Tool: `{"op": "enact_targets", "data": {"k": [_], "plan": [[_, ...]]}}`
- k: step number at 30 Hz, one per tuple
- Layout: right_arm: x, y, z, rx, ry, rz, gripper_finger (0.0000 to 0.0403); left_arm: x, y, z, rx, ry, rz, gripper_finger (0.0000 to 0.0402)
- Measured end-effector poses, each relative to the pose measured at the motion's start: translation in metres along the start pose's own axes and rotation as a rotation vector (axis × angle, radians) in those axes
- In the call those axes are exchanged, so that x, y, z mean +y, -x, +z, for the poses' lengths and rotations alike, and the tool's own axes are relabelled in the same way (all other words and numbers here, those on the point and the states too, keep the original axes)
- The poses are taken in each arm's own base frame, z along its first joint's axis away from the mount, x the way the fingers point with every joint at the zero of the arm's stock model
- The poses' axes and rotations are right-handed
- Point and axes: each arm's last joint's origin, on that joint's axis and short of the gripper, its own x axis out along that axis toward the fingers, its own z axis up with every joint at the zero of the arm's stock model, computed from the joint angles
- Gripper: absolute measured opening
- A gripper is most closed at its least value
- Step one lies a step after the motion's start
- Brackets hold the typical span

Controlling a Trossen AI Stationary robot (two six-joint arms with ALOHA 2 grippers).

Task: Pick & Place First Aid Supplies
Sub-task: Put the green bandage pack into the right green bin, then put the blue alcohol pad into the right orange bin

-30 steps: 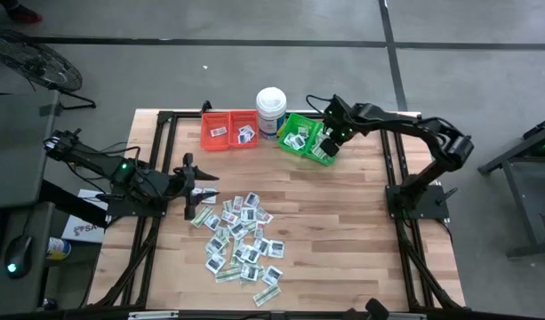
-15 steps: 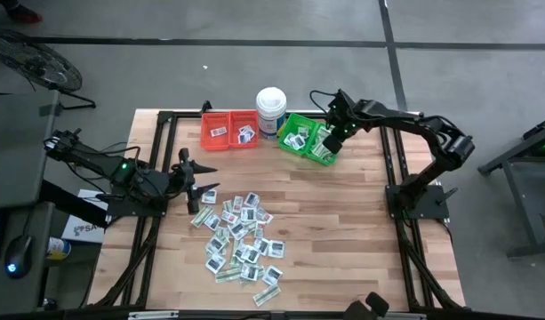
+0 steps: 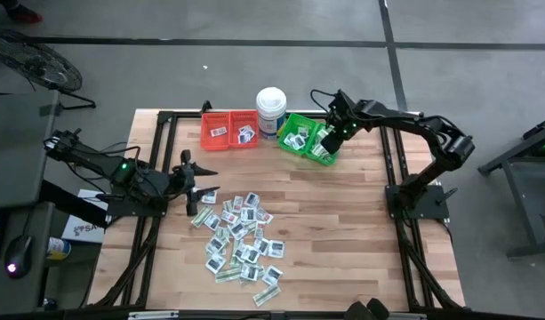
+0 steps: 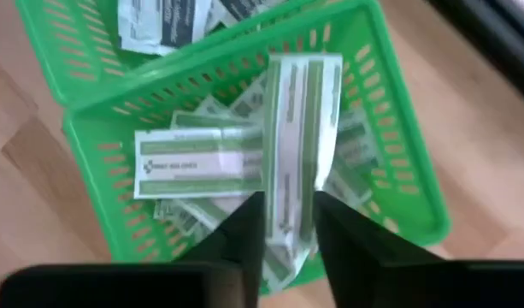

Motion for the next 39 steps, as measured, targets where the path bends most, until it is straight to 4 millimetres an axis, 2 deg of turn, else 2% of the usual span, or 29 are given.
{"op": "enact_targets", "data": {"k": [5, 10, 15, 19, 27, 34, 39], "plan": [[0.001, 0.011, -0.006, 0.021, -0.055, -0.001, 0.0156, -0.002, 0.000, 0.000, 0.006, -0.012, -0.089, 0.0188], [0.008, 0.036, -0.013, -0.022, -0.093, 0.067, 0.0175, -0.004, 0.001, 0.000, 0.010, -0.031, -0.159, 0.0188], [0.037, 0.061, -0.023, -0.091, -0.061, 0.114, 0.0176, -0.005, 0.001, -0.001, 0.021, -0.050, -0.196, 0.0188], [0.064, 0.072, -0.031, -0.135, -0.030, 0.120, 0.0176, -0.005, 0.001, -0.001, 0.019, -0.076, -0.197, 0.0188], [0.127, 0.069, -0.050, -0.151, 0.059, 0.164, 0.0176, -0.006, 0.001, -0.002, 0.021, -0.095, -0.205, 0.0188], [0.177, 0.065, -0.063, -0.259, 0.149, 0.224, 0.0176, -0.006, 0.001, -0.002, 0.025, -0.112, -0.219, 0.0188], [0.208, 0.052, -0.071, -0.303, 0.216, 0.263, 0.0176, -0.002, 0.005, -0.004, 0.033, -0.122, -0.194, 0.0188]]}}
